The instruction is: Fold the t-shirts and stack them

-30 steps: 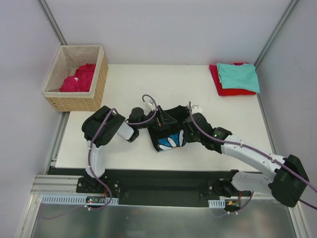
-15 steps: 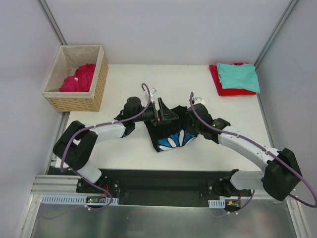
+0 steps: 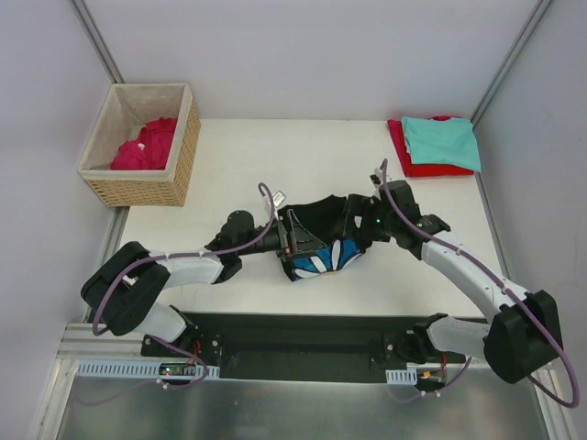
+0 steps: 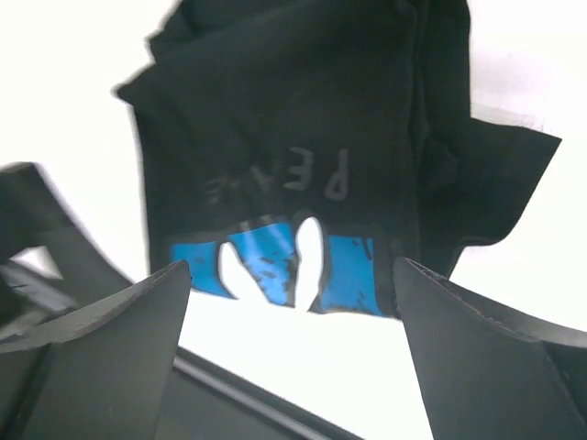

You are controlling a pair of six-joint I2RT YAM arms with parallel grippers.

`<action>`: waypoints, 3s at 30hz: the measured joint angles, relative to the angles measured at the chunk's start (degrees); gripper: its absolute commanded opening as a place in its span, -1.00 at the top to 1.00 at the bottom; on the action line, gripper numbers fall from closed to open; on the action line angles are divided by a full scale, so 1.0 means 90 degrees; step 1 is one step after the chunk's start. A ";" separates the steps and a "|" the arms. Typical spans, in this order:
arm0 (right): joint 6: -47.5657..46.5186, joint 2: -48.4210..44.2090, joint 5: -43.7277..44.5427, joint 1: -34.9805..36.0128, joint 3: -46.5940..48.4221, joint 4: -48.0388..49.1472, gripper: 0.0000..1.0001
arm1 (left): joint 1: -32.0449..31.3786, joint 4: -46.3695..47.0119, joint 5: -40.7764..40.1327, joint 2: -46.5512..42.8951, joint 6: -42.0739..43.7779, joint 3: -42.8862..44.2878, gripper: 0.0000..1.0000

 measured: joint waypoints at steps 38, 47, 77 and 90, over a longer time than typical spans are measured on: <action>0.3946 0.2623 -0.4401 -0.1537 -0.2941 0.6883 -0.99 | -0.0017 0.2888 -0.0665 0.2324 -0.1423 -0.1088 -0.98; 0.4444 0.3740 -0.5270 -0.1928 -0.3293 0.9547 -0.93 | -0.0017 0.2919 -0.0663 0.2363 -0.1481 -0.1066 -0.98; 0.2917 0.3126 -0.3585 -0.1625 0.0338 0.4626 -0.93 | 0.1396 0.1950 0.0022 0.1821 -0.0549 0.0153 -0.98; 0.2854 0.3446 -0.3468 -0.1098 0.1588 0.4471 -0.93 | 0.1547 0.2263 0.0185 0.2047 -0.0537 0.0335 -0.98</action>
